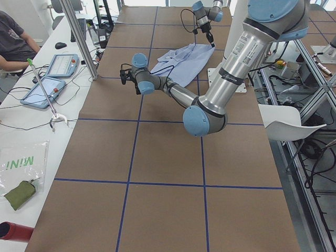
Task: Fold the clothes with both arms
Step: 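Drag the folded shirt with the right gripper, rotating it on the table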
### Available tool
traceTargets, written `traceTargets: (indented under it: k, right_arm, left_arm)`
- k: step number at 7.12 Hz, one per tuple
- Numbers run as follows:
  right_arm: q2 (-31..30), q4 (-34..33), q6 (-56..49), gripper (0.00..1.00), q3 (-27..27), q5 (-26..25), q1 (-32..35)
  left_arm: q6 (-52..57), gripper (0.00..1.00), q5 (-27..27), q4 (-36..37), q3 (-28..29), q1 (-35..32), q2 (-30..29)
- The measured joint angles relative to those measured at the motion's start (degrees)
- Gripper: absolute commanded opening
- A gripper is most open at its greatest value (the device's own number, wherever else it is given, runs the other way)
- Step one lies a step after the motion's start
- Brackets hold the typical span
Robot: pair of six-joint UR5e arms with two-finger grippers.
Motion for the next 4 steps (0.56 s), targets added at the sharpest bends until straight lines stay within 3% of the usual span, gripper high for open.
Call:
traceTargets:
  k: [2,4]
  right_arm:
    - [2.0,0.0,-0.2,1.0,-0.2,-0.2,3.5]
    - [4.9,0.0,-0.6,1.0,-0.2,-0.3,11.9]
  left_arm:
    - [0.1,0.99,-0.2,-0.1,-2.7,0.4,1.2]
    - [-1.8,0.99,-0.4,0.6,-8.3,3.1,3.7]
